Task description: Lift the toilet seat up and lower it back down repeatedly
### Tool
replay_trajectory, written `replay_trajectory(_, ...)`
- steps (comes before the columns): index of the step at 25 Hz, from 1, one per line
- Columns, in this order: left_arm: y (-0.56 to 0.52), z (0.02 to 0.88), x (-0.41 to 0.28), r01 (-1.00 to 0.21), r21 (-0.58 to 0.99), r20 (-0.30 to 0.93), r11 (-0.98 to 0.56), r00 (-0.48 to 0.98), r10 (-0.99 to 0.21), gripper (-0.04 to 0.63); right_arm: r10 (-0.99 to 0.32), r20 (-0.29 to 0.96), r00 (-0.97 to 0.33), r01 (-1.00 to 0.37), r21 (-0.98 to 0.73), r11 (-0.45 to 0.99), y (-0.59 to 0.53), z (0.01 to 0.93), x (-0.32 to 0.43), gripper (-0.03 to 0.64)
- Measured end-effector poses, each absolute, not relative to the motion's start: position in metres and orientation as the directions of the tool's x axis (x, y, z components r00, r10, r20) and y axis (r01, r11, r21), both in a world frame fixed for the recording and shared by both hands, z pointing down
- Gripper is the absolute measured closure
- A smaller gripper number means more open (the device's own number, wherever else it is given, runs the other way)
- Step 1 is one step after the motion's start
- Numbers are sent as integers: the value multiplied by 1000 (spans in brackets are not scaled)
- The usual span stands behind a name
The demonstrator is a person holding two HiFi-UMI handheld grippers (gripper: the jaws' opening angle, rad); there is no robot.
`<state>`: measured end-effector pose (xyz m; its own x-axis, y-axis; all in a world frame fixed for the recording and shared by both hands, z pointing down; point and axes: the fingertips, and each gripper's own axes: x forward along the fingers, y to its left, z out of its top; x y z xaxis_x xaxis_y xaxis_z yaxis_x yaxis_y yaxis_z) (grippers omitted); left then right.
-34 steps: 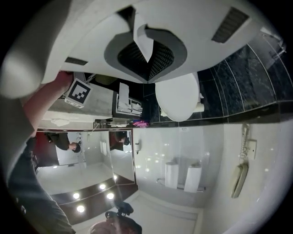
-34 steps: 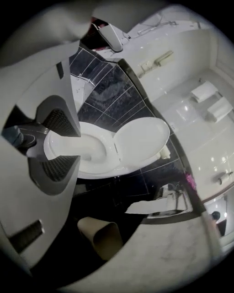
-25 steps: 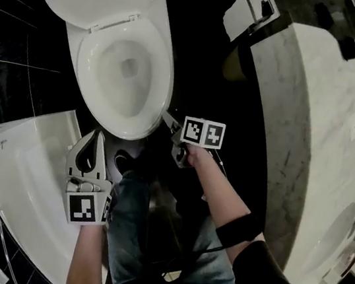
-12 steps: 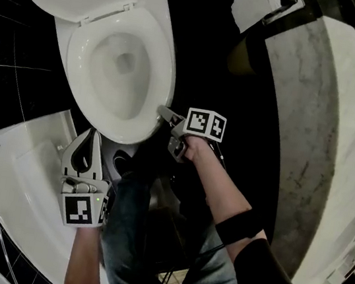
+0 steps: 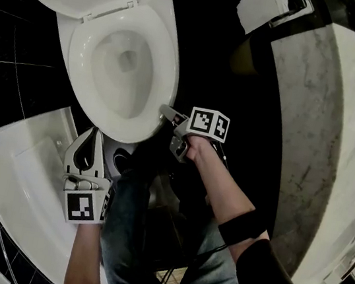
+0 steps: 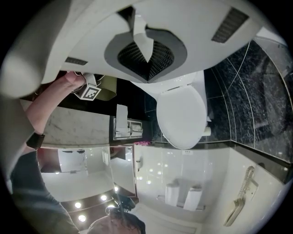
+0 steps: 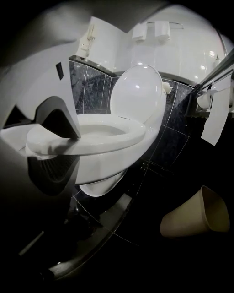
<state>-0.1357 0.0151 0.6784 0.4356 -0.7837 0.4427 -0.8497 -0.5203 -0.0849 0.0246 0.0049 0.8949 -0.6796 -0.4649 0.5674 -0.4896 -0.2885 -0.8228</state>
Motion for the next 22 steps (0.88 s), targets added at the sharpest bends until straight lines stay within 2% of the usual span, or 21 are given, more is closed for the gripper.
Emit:
replay_trajectory(11,18,680,-138,-862,-47,466,-504,427,-775,611,-475,557,-681,-473,-830,-295,6,879,25,497)
replay_trajectory(19,26,657,-136,-882,19,496,-471,417,-761,611,-504,517,-692,-409,-856,-316,2,826,22,509)
replay_trajectory(22,37,651,-142,-887,26,513,-461,408,-755,611,-501,518,-693,-427,-855,-295,-4,801,24,505)
